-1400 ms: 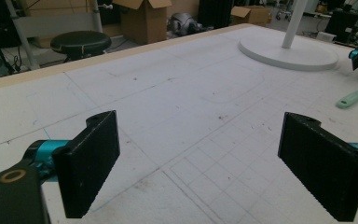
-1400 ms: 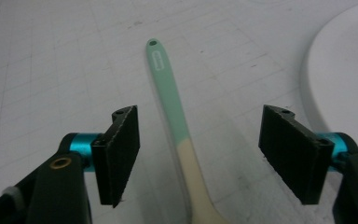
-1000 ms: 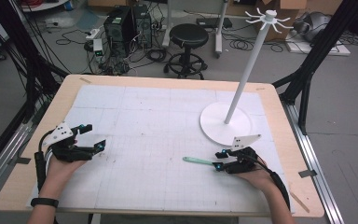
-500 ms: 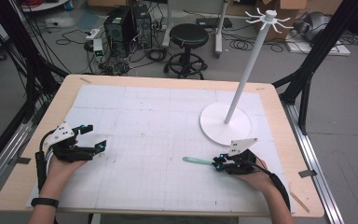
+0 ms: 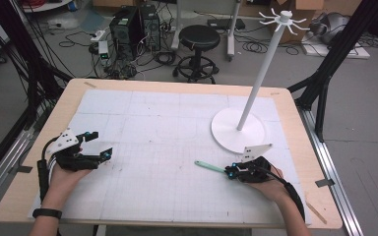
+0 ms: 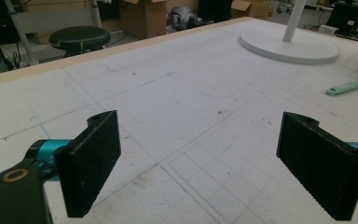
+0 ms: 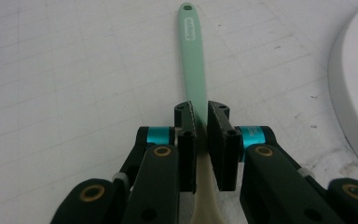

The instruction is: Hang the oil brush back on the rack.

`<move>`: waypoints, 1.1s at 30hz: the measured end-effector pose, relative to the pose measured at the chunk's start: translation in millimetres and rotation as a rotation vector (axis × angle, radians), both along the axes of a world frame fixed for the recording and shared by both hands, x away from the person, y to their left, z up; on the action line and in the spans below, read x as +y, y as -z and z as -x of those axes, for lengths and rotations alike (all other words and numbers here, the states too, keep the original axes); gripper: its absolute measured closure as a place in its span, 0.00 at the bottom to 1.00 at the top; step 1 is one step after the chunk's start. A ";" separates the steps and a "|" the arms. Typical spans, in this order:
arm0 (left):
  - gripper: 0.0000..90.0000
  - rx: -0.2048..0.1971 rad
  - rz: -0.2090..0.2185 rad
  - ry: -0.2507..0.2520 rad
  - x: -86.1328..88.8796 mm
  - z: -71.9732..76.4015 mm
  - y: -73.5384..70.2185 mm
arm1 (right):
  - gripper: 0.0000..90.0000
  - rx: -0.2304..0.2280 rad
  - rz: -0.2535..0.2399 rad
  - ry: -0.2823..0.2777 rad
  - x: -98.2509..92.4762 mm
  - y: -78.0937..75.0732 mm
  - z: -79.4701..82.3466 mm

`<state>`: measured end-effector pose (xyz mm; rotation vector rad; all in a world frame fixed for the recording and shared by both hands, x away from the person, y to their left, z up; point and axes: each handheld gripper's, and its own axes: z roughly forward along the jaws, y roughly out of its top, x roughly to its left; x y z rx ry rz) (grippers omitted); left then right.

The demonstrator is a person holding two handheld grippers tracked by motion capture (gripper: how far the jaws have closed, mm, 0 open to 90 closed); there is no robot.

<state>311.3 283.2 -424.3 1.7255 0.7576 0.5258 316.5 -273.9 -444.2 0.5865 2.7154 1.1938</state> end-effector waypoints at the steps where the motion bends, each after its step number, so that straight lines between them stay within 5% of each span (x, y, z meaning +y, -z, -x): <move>1: 0.16 0.000 0.001 0.000 0.0 0.0 0.0 | 0.92 0.000 -0.003 0.014 -2.2 -1.1 0.1; 13: 0.16 -0.007 -0.002 0.004 -0.4 0.4 -0.4 | 0.92 -0.091 -0.141 0.138 -27.4 -24.8 4.4; 25: 0.16 -0.010 0.005 -0.001 0.8 1.4 -1.5 | 0.92 -0.275 -0.338 0.383 -79.8 -80.4 28.9; 33: 0.16 -0.012 0.000 -0.003 -0.1 1.7 -1.5 | 0.92 -0.363 -0.432 0.470 -108.1 -123.9 38.5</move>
